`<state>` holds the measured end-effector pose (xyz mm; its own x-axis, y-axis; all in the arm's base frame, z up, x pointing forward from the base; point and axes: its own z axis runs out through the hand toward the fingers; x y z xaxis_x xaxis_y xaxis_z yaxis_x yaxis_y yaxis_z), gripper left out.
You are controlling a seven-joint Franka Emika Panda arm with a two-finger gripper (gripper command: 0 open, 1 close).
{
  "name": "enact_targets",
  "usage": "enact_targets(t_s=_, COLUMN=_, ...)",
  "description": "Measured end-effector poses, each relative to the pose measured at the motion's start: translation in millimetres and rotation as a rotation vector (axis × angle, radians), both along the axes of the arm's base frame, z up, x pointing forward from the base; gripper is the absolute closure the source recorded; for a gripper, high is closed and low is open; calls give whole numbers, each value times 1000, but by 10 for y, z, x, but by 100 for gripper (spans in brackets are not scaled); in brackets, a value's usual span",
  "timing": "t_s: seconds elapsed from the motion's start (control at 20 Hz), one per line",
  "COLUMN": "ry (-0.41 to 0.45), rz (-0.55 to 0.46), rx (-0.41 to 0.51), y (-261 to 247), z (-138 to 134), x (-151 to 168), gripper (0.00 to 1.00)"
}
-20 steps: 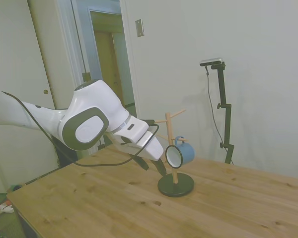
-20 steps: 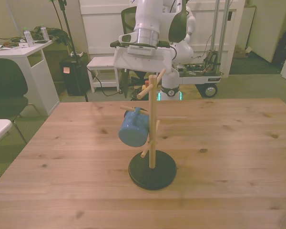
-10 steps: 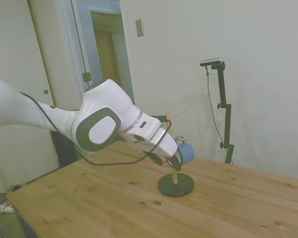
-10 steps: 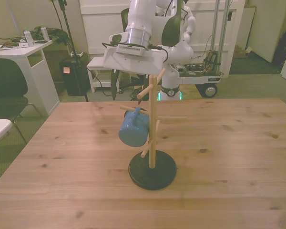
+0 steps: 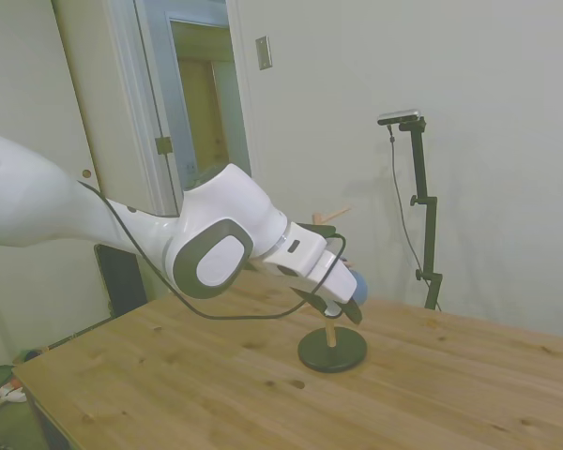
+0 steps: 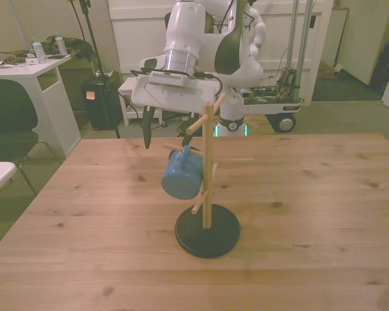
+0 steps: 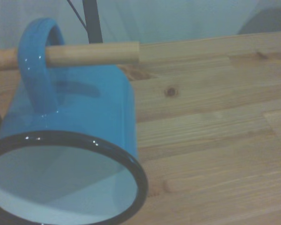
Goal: Unload the mug
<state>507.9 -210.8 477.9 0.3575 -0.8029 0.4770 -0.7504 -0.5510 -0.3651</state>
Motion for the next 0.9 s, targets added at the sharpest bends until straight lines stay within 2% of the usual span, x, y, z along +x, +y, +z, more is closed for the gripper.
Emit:
enact_targets(t_s=0.55, ry=-40, rz=15, rx=32, y=39, z=-73, x=351, gripper=0)
enact_targets(t_s=0.9, ry=-71, rz=10, rx=8, y=-61, z=-27, x=462, gripper=0)
